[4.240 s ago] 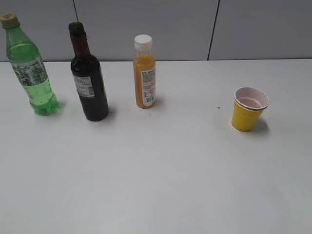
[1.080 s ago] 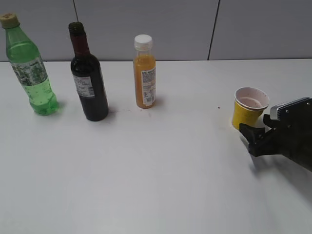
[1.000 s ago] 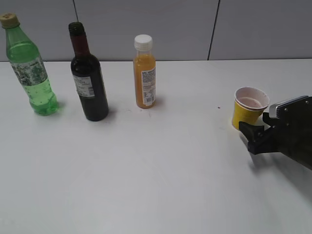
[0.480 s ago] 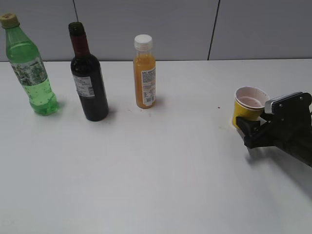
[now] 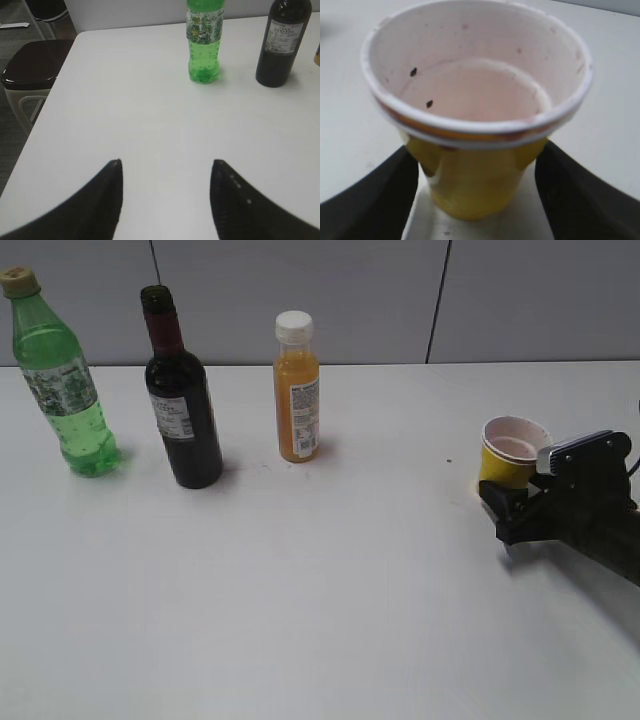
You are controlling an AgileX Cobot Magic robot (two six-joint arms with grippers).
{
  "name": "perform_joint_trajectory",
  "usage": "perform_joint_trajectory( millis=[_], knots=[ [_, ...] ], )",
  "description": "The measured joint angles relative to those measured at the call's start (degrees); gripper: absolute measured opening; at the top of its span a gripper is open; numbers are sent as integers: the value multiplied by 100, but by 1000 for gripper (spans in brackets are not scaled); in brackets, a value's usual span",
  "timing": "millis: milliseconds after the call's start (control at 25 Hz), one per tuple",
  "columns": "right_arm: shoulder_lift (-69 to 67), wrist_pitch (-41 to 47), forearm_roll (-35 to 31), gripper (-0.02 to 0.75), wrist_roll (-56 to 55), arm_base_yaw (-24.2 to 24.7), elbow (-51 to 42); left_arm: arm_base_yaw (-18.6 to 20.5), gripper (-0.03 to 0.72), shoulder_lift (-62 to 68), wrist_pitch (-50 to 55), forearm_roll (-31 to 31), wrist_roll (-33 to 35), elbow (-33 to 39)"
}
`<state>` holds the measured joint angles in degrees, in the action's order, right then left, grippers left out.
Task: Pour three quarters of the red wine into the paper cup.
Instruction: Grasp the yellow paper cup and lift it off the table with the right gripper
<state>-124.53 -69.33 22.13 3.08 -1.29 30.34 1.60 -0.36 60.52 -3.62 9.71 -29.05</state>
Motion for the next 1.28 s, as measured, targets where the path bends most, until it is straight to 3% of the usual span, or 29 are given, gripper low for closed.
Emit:
perform_joint_trajectory(
  millis=[1280],
  knots=[
    [-345,-6,231,571,-90,-6,540,0,426,0,0,3,0,0]
  ],
)
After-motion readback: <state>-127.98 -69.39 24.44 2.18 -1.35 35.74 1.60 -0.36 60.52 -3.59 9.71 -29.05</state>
